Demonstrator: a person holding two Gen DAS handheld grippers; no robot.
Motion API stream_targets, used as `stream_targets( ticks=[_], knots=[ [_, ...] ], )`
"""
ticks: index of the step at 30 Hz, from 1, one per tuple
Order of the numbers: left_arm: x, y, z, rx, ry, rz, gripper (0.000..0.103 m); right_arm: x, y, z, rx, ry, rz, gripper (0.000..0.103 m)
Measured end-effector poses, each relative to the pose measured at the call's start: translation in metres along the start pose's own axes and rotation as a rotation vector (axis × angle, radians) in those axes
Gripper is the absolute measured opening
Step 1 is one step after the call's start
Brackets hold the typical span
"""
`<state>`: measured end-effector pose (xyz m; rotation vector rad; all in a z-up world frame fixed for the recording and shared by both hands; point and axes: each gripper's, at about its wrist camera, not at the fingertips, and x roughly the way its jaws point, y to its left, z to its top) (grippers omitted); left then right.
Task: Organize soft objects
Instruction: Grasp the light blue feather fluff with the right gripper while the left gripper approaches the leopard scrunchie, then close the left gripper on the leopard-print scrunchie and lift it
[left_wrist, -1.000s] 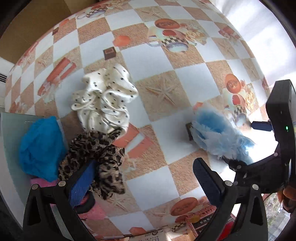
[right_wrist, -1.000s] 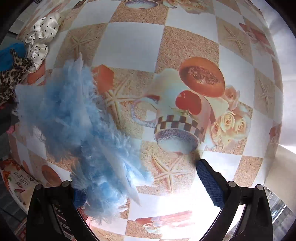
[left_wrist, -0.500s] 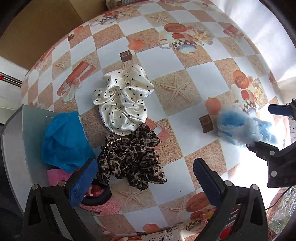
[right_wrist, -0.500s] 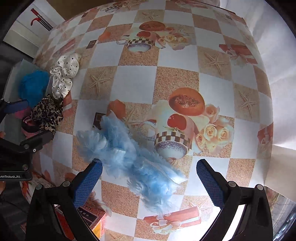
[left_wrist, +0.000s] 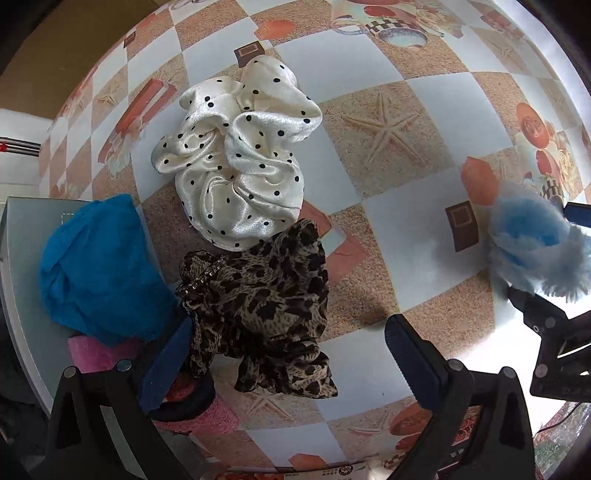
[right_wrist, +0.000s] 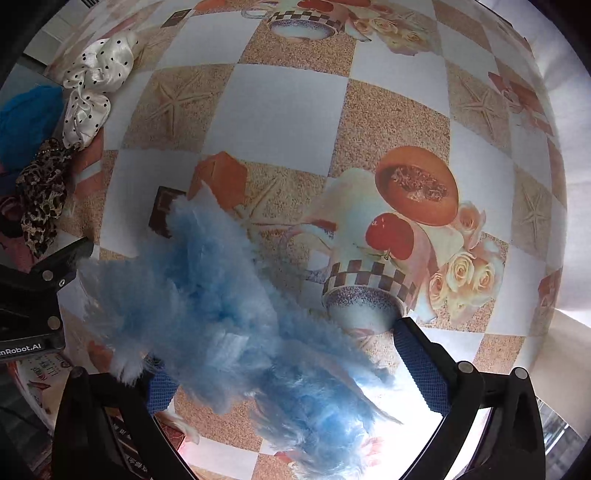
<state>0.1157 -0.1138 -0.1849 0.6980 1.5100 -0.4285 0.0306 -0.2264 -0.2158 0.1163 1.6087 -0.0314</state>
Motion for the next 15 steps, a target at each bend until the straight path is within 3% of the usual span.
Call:
stream_targets(
  ticks=[1,2,3,4,5,6,8,15],
  knots=[
    [0.000,0.001,-0.001,-0.005,0.007,-0.032,0.088,-0.001,-0.004,0.002,0.010,-0.019,0.007,0.087],
    [-0.002,0.003,-0.002,-0.017,0.004,-0.064,0.073,-0.006,-0.005,0.000,0.016,-0.043,0.010,0.079],
    [-0.004,0.005,-0.003,-0.025,-0.001,-0.093,0.051,-0.011,0.000,-0.009,0.015,-0.063,0.006,0.059],
    [-0.005,0.005,-0.005,-0.028,0.002,-0.112,0.043,-0.015,0.000,-0.010,0.009,-0.079,0.002,0.037],
    [-0.007,0.005,-0.006,-0.029,-0.001,-0.114,0.034,-0.018,0.001,-0.012,0.006,-0.089,0.020,0.031],
    [-0.009,0.007,-0.008,-0.035,-0.011,-0.126,0.027,-0.020,0.000,-0.014,0.011,-0.097,0.051,0.029],
    [-0.018,0.011,-0.011,-0.060,-0.037,-0.163,0.023,-0.027,-0.004,-0.018,0.030,-0.127,0.055,0.029],
    [-0.060,-0.001,-0.025,-0.005,-0.143,-0.176,0.023,-0.056,-0.028,-0.040,0.143,-0.196,0.144,0.029]
  ],
)
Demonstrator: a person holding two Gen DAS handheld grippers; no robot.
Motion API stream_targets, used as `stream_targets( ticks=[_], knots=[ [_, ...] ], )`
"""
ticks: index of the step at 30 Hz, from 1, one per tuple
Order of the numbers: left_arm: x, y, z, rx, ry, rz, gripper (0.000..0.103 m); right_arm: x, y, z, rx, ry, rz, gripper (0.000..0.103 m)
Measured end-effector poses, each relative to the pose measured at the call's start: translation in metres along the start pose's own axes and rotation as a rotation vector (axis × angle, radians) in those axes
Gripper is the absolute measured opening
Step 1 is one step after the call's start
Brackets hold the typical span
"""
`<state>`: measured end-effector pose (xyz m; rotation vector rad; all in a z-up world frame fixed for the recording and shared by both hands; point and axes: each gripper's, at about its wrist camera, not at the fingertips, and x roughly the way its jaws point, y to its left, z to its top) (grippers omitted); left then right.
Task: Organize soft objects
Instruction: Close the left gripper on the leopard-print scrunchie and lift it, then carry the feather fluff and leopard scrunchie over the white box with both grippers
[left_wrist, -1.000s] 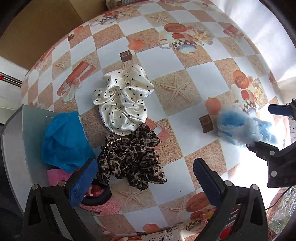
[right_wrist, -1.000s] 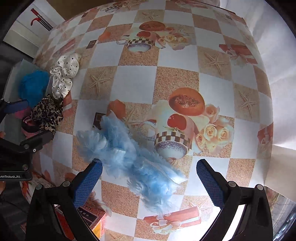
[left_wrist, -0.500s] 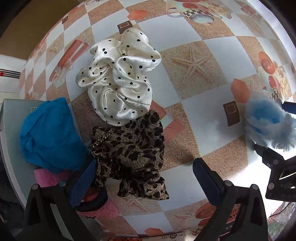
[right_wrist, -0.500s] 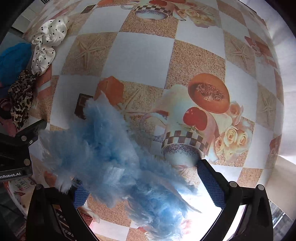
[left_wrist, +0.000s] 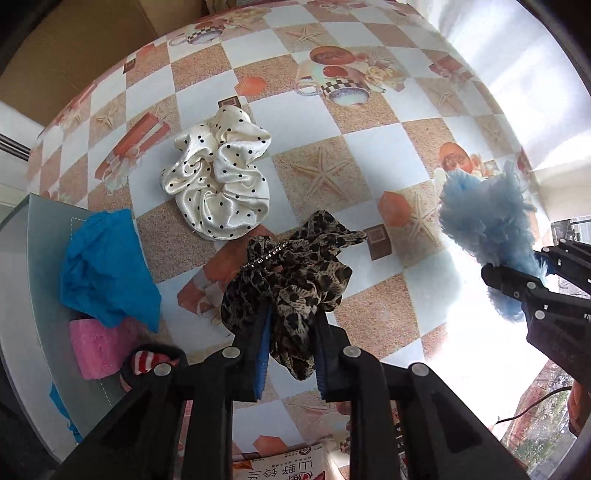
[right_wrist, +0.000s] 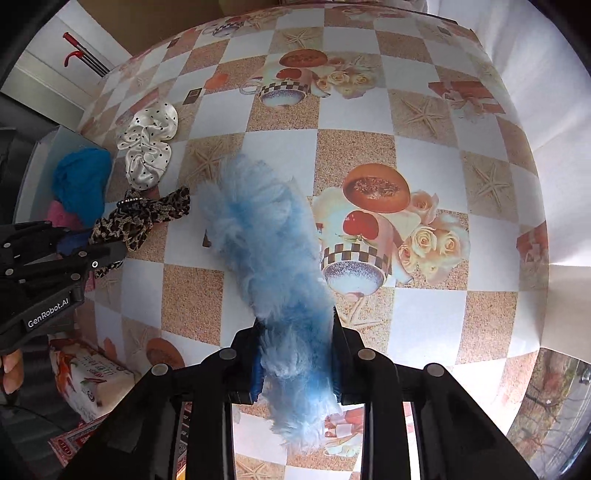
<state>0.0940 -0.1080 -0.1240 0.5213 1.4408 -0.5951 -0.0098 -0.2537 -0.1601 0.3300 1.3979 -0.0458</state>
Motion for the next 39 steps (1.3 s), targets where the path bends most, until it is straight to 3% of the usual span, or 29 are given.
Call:
stream_targets(
  ticks=[4,8,13,14,15,16,17,18,21,28,29,30,32,33,39],
  knots=[
    [-0.026,-0.021,-0.002,0.056,-0.054,-0.016,0.022,-0.019,-0.009,-0.012,0.054,-0.019,0.013,0.029],
    [-0.044,-0.043,-0.004,0.111,-0.091,-0.040,0.019,-0.026,-0.009,-0.044,0.101,-0.024,0.013,0.029],
    [-0.038,-0.064,-0.002,0.165,-0.073,-0.023,0.020,-0.042,-0.016,-0.063,0.149,-0.026,0.016,0.029],
    [-0.033,-0.061,-0.002,0.158,-0.049,-0.033,0.031,-0.043,-0.017,-0.067,0.159,-0.022,0.020,0.029],
    [-0.029,-0.058,-0.001,0.143,-0.027,-0.045,0.052,-0.042,-0.016,-0.071,0.168,-0.018,0.023,0.029],
    [-0.028,-0.055,-0.001,0.124,-0.021,-0.054,0.064,-0.043,-0.017,-0.075,0.175,-0.016,0.026,0.029],
    [-0.027,-0.051,-0.001,0.109,-0.025,-0.059,0.082,-0.044,-0.018,-0.079,0.182,-0.018,0.028,0.029],
    [-0.026,-0.049,0.001,0.102,-0.033,-0.065,0.083,-0.044,-0.019,-0.083,0.189,-0.018,0.032,0.029],
    [-0.010,-0.052,0.006,0.122,0.035,-0.084,0.083,-0.042,-0.021,-0.095,0.216,-0.008,0.048,0.029],
    [0.040,-0.079,0.000,0.241,0.214,-0.033,0.082,-0.043,-0.025,-0.108,0.238,0.000,0.056,0.029],
    [0.045,-0.082,-0.001,0.252,0.230,-0.009,0.071,-0.045,-0.026,-0.110,0.241,-0.002,0.056,0.029],
    [0.048,-0.084,-0.003,0.265,0.236,0.019,0.050,-0.046,-0.027,-0.111,0.245,-0.004,0.055,0.029],
    [0.046,-0.084,-0.004,0.264,0.233,0.021,0.036,-0.050,-0.030,-0.114,0.259,-0.016,0.055,0.029],
    [0.043,-0.082,-0.003,0.252,0.228,0.001,0.033,-0.053,-0.031,-0.116,0.264,-0.023,0.053,0.029],
    [-0.014,-0.099,0.000,0.270,0.048,-0.020,0.033,-0.065,-0.039,-0.131,0.299,-0.037,0.043,0.029]
  ],
)
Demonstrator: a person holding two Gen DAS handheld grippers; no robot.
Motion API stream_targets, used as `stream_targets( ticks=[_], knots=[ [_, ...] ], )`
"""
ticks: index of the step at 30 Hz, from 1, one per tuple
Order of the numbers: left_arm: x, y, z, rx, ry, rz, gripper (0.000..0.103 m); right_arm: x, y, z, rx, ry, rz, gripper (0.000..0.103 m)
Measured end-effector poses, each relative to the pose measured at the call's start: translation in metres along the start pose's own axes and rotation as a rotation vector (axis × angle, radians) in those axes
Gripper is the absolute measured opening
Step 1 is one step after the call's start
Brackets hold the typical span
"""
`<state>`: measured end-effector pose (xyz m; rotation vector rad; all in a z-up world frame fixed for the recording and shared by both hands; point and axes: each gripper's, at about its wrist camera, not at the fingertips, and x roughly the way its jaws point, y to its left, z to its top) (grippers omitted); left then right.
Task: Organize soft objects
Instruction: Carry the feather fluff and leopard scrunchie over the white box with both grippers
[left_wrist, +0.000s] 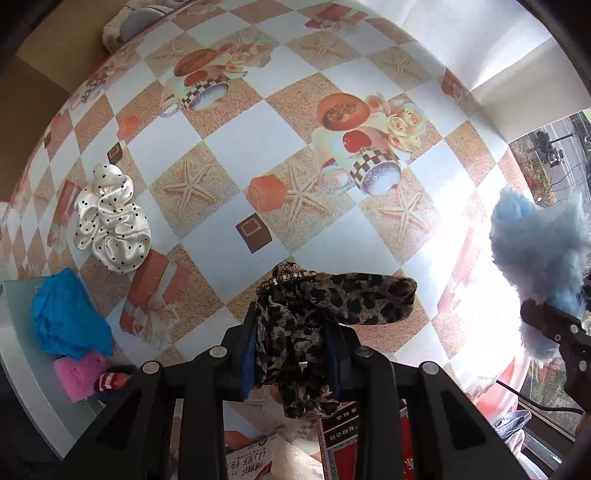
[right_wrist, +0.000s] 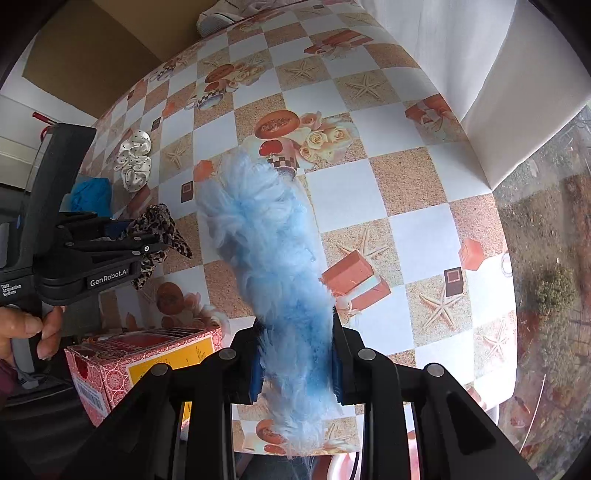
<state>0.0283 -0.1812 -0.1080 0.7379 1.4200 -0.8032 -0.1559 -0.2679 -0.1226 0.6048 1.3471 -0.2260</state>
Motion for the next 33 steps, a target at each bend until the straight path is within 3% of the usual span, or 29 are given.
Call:
stream_targets(
  ticks=[5,9,17,22,27,33],
  knots=[
    [-0.056,-0.035,-0.002,0.084,-0.152,-0.017,0.033,-0.008,-0.010,-0.019,0.036,0.006,-0.021,0.029],
    [-0.095,-0.068,-0.018,0.166,-0.230,-0.079,0.033,-0.016,-0.016,-0.038,0.060,0.015,-0.042,0.029],
    [-0.130,-0.118,-0.081,0.342,-0.274,-0.192,0.033,-0.021,-0.013,-0.082,0.084,0.043,-0.080,0.029],
    [-0.136,-0.109,-0.123,0.366,-0.271,-0.232,0.033,-0.020,0.006,-0.114,0.045,0.079,-0.071,0.029],
    [-0.139,-0.082,-0.162,0.372,-0.278,-0.190,0.033,-0.013,0.043,-0.146,-0.066,0.131,-0.043,0.029],
    [-0.147,-0.033,-0.193,0.280,-0.298,-0.126,0.033,-0.004,0.101,-0.168,-0.245,0.187,0.011,0.029]
  ],
)
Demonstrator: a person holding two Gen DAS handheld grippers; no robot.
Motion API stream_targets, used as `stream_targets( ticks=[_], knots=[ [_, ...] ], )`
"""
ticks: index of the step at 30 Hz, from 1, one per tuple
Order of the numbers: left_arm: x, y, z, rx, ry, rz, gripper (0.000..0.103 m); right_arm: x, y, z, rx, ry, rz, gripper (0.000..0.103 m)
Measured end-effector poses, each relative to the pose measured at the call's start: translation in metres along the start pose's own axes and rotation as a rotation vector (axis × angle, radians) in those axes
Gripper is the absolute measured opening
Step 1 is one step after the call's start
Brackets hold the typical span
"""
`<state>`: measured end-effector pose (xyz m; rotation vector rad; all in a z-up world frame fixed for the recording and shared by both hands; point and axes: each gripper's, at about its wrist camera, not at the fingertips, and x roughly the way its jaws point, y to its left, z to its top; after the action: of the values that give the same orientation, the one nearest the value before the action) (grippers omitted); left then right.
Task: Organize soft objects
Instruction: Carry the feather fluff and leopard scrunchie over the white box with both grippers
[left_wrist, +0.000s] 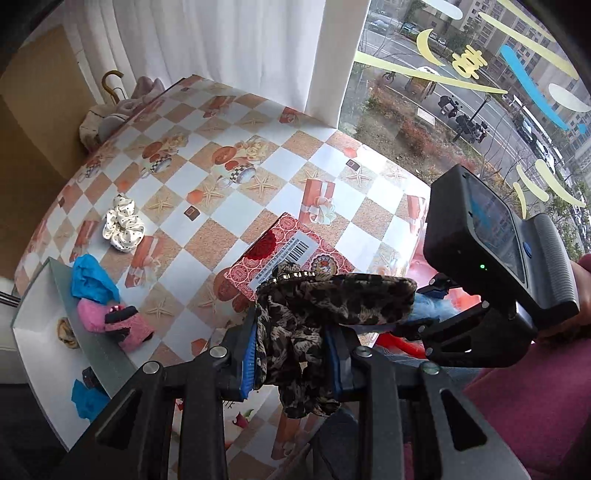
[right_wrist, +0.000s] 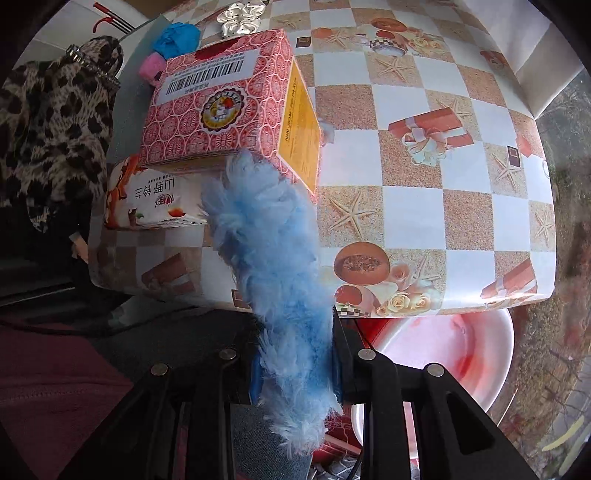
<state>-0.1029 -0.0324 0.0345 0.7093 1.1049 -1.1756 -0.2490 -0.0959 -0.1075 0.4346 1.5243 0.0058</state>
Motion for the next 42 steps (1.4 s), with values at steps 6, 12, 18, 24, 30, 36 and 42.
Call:
stream_targets(
  ticks=[6,12,18,24,30,36,42],
  knots=[
    [-0.020,0.042,-0.031,-0.146,-0.024,0.086,0.033,-0.007,0.056,0.017,-0.157,-0.022,0.017,0.029],
    [-0.035,0.083,-0.062,-0.315,-0.035,0.170,0.033,-0.025,0.101,0.044,-0.277,-0.068,0.004,0.029],
    [-0.045,0.112,-0.093,-0.468,-0.042,0.236,0.033,-0.038,0.129,0.073,-0.314,-0.097,-0.017,0.029],
    [-0.049,0.131,-0.120,-0.599,-0.041,0.271,0.033,-0.040,0.143,0.095,-0.307,-0.096,-0.029,0.029],
    [-0.050,0.147,-0.134,-0.688,-0.039,0.300,0.033,-0.043,0.163,0.113,-0.317,-0.096,-0.014,0.029],
    [-0.049,0.159,-0.138,-0.737,-0.036,0.320,0.033,-0.041,0.189,0.124,-0.368,-0.094,-0.005,0.029],
    [-0.048,0.163,-0.143,-0.765,-0.034,0.331,0.033,-0.042,0.201,0.126,-0.409,-0.094,-0.019,0.029]
  ],
)
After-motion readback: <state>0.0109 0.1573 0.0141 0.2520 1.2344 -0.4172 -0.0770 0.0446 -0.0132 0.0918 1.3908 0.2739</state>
